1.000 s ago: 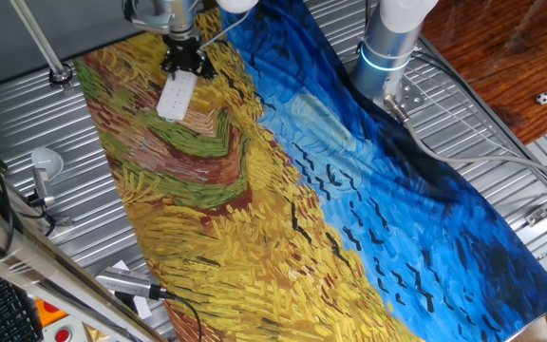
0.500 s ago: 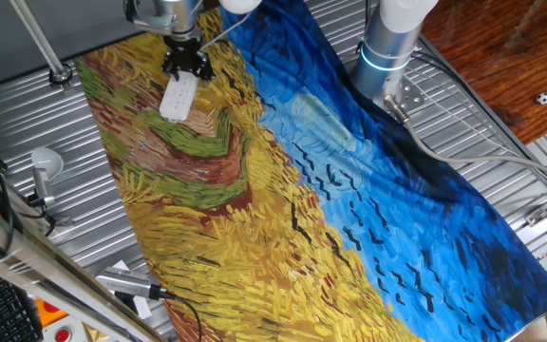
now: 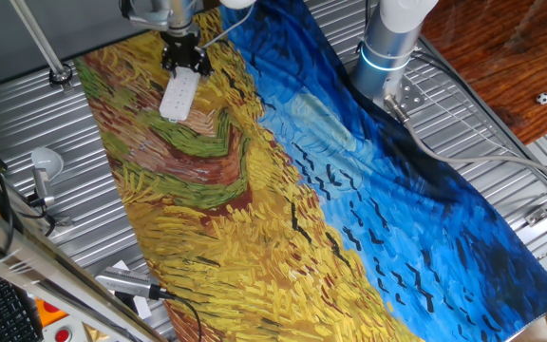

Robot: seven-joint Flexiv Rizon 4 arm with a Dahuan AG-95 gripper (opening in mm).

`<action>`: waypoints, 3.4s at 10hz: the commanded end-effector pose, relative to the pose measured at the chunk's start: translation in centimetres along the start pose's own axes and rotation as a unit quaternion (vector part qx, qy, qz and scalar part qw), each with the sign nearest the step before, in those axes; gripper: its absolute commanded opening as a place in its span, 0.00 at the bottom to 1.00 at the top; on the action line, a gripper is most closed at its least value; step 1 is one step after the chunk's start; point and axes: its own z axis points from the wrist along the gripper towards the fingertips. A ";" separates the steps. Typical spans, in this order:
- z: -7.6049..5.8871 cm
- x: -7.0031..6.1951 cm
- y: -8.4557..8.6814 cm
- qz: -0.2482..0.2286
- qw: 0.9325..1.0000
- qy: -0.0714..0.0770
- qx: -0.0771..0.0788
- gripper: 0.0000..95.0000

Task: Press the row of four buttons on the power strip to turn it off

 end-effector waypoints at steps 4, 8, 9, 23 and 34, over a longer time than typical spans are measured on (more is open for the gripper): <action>0.5 -2.7 -0.2 0.009 1.000 -0.001 0.002 1.00; 1.9 -3.1 0.2 0.011 1.000 -0.005 0.003 1.00; 2.2 -3.1 0.3 0.011 1.000 -0.006 0.004 1.00; 1.2 -4.5 0.2 0.013 1.000 -0.006 0.003 0.80; 2.5 -7.1 0.8 0.002 1.000 -0.006 0.008 0.80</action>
